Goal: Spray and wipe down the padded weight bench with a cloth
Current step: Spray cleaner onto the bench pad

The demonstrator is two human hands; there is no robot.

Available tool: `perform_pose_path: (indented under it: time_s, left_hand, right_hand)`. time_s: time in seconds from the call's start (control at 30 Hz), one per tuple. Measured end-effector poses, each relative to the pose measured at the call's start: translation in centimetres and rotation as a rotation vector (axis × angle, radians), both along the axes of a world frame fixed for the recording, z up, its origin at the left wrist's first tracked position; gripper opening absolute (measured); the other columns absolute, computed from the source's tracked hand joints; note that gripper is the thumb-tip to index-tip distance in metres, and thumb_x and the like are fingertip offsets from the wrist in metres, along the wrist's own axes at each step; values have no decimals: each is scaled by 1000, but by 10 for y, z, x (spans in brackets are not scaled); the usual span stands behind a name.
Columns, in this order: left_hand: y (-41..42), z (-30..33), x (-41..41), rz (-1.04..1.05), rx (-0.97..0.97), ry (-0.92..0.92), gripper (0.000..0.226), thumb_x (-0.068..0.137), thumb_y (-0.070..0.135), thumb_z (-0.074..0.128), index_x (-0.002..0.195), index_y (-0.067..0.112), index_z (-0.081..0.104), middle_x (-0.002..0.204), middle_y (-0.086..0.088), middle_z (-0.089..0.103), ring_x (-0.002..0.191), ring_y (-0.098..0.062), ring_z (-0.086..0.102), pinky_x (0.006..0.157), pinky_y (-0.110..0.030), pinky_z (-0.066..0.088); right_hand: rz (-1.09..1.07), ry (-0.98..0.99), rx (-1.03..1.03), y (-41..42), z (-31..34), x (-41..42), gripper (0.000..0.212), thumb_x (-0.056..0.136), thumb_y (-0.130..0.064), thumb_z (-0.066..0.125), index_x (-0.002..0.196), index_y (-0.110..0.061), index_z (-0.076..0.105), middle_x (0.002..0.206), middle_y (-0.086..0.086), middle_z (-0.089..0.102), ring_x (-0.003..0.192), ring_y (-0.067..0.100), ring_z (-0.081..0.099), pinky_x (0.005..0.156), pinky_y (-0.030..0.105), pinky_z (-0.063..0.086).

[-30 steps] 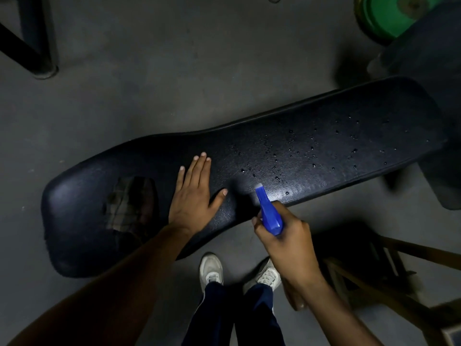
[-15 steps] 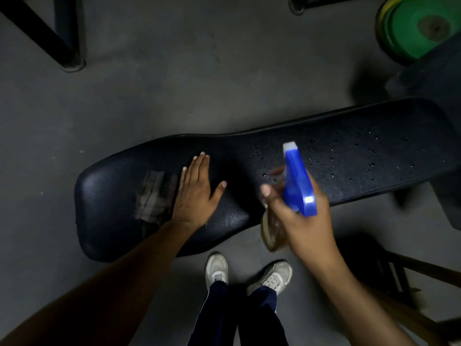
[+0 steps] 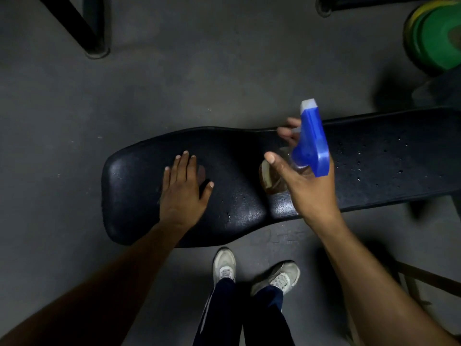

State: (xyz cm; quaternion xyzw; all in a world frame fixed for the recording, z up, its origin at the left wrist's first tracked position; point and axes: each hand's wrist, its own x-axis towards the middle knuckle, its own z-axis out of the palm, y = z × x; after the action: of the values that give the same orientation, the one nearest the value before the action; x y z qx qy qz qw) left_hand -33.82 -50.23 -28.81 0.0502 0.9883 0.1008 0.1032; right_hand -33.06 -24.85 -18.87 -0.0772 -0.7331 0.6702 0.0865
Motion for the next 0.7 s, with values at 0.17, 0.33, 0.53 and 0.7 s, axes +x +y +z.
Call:
perform_pose_path:
  time_s: [0.17, 0.33, 0.53, 0.7]
  left_hand:
    - [-22, -7, 10, 64, -14, -96, 83, 101, 62, 33, 164, 15, 7, 173, -8, 2, 160, -26, 1, 129, -49, 4]
    - [-18, -14, 14, 96, 51, -75, 85, 98, 63, 36, 164, 16, 10, 173, -6, 3, 160, -25, 0, 129, -49, 5]
    - [-21, -13, 14, 73, 194, -79, 80, 98, 47, 56, 163, 16, 21, 173, -4, 11, 159, -25, 5, 128, -44, 12]
    - [-10, -9, 23, -63, 406, -89, 65, 93, 8, 64, 155, 12, 43, 168, -6, 30, 158, -22, 14, 129, -40, 18]
  right_hand:
    - [10, -93, 59, 2, -18, 9, 72, 84, -10, 86, 146, -11, 49, 132, -19, 65, 115, -2, 64, 101, 20, 49]
    - [8, -134, 75, 7, -33, 19, 82, 79, -33, 90, 148, -18, 48, 138, -2, 63, 126, 11, 62, 109, 31, 49]
    - [-16, -207, 24, 11, -45, 41, 90, 76, -29, 91, 150, -17, 41, 146, 4, 58, 140, 19, 56, 123, 48, 40]
    - [-190, -280, 40, 5, -57, 77, 75, 81, -23, 83, 147, -27, 46, 135, -2, 62, 126, 16, 62, 108, 32, 50]
